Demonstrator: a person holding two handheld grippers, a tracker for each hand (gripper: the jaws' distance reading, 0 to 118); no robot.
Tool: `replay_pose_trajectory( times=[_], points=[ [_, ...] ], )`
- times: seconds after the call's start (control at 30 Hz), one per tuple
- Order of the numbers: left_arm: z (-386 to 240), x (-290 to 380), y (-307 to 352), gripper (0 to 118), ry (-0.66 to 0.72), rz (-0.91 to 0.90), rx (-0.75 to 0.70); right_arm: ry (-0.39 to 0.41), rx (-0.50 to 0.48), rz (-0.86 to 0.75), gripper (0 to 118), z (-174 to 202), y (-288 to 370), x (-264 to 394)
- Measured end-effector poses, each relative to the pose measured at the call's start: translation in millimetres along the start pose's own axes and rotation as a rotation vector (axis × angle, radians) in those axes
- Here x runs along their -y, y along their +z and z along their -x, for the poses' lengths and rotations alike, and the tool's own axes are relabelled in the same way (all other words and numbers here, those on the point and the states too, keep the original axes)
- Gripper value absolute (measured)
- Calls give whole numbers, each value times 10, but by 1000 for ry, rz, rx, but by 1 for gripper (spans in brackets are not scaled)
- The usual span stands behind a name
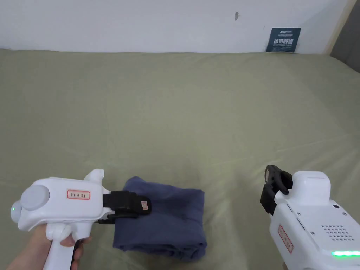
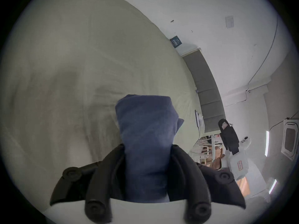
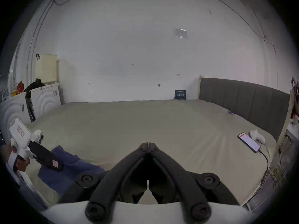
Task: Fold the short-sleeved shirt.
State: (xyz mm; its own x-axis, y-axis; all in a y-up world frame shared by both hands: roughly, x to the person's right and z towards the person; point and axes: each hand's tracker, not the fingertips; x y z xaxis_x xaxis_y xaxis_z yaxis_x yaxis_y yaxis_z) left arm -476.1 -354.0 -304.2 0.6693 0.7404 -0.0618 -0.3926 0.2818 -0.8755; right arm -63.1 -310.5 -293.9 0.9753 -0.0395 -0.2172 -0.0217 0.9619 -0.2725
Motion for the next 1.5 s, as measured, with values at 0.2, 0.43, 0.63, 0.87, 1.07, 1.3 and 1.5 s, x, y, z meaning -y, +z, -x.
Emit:
replay_pose_trajectory(
  times=[0.2,0.43,0.63,0.87,1.07,1.3,1.5],
  points=[
    [408,-171,693,36,97,-77,-37,65,-173,-19,0,718,-212,-99],
    [1339,-331,2038,36,193,-235,-187,111,-426,14,0,2110,-538,-26],
    [2261,-486,3028,36,280,-294,-248,114,-618,70,0,3143,-697,152],
    [2972,-717,3625,36,345,-301,-300,161,-748,106,0,3910,-838,338],
    [3047,-1111,3604,36,261,-188,-390,190,-810,137,0,4168,-891,454],
    [2911,-1275,3454,44,207,-112,-469,188,-821,185,0,4246,-938,563],
    [2909,-1240,3872,115,145,-313,-581,171,-821,180,0,4063,-827,395]
  ],
)
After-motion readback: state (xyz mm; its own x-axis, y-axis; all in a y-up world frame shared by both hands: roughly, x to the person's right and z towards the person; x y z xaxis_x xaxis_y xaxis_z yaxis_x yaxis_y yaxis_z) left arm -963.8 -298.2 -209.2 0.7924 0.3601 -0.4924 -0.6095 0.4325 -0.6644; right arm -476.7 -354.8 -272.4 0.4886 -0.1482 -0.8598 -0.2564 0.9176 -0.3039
